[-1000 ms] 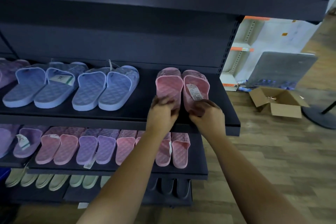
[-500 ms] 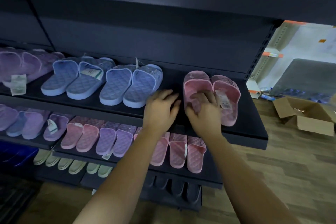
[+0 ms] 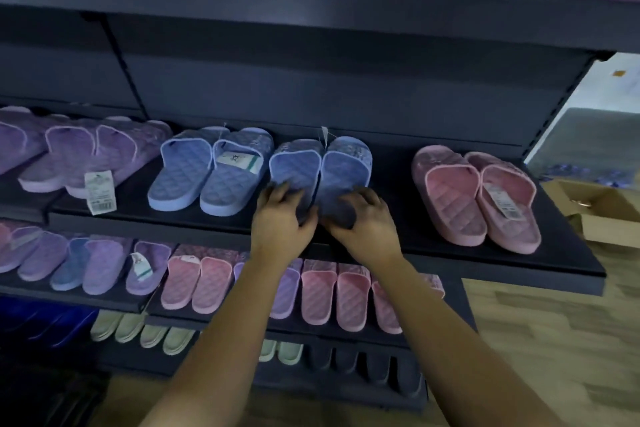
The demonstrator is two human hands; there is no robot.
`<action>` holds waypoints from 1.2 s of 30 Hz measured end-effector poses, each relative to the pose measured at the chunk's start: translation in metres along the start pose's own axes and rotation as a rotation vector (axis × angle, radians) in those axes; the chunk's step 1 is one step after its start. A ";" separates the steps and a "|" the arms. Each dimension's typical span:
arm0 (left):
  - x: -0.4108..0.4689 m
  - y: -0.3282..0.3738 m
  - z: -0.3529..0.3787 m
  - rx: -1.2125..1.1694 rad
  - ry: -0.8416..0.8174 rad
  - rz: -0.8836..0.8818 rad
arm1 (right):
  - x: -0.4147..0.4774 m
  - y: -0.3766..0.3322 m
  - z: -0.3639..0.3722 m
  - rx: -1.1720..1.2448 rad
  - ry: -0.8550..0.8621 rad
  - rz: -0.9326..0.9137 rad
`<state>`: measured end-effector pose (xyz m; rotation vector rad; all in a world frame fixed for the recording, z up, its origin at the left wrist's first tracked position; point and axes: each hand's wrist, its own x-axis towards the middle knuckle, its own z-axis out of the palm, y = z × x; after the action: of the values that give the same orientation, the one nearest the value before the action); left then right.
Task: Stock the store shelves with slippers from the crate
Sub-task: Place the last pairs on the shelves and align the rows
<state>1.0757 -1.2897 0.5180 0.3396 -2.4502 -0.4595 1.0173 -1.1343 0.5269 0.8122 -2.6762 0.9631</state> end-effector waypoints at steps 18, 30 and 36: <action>0.002 0.038 0.031 -0.185 -0.112 0.250 | -0.018 0.031 -0.036 -0.048 0.245 0.048; 0.003 -0.008 -0.026 -0.016 0.025 0.163 | -0.001 -0.021 -0.005 0.062 0.237 -0.070; 0.014 -0.090 -0.069 0.034 0.142 0.040 | 0.016 -0.078 0.044 0.107 0.077 -0.120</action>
<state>1.1189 -1.3930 0.5408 0.3256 -2.3240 -0.3649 1.0475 -1.2191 0.5398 0.9261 -2.4976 1.0922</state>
